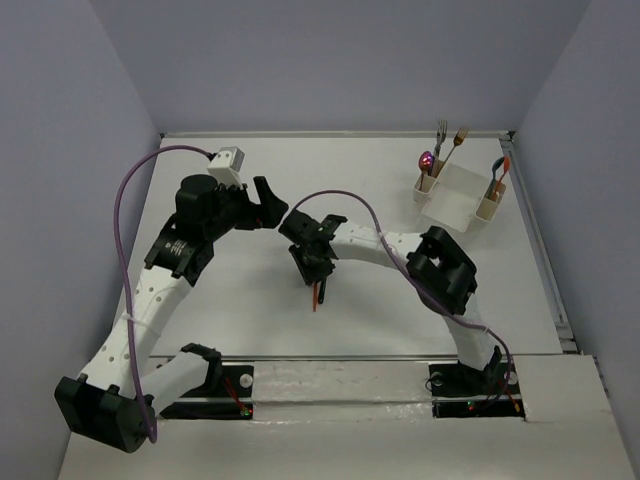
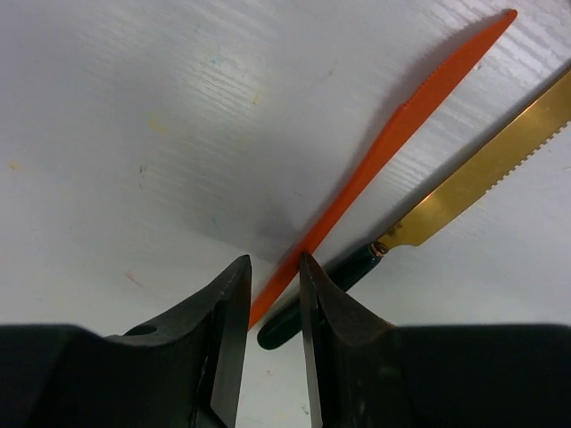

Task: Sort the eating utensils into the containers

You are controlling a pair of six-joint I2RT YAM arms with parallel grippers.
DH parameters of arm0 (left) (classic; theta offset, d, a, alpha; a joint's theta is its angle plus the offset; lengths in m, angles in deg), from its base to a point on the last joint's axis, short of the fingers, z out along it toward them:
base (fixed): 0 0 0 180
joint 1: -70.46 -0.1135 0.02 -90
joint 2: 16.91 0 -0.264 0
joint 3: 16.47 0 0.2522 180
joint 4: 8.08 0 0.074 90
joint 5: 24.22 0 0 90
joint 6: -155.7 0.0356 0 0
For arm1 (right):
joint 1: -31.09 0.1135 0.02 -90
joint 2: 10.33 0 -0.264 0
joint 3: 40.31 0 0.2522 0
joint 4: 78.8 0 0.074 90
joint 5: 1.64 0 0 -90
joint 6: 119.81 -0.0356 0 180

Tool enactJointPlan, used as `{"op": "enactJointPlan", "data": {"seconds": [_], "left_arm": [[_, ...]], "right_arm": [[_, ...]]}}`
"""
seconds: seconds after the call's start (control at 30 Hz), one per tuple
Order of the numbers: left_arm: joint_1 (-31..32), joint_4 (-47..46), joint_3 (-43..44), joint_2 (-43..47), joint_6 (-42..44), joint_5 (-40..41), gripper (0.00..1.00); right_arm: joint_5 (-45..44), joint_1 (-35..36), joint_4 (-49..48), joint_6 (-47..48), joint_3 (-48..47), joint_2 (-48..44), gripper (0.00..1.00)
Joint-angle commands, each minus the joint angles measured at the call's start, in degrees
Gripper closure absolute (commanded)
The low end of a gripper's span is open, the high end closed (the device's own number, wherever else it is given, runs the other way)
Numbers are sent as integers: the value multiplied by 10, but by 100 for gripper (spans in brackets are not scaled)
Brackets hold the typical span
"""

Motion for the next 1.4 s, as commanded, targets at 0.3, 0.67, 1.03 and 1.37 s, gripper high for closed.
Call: {"op": "enactJointPlan", "data": {"seconds": [0.3, 0.67, 1.03, 1.37], "left_arm": [[-1, -15, 29, 10, 10, -13, 1], [-1, -21, 34, -2, 14, -27, 1], [-1, -27, 28, -4, 10, -33, 1], [-1, -30, 26, -3, 5, -31, 1]], "right_arm": [[-51, 23, 24, -23, -24, -20, 72], [-67, 23, 24, -47, 2, 13, 59], [-42, 23, -1, -55, 29, 12, 72], [-29, 23, -21, -44, -3, -14, 93]]}}
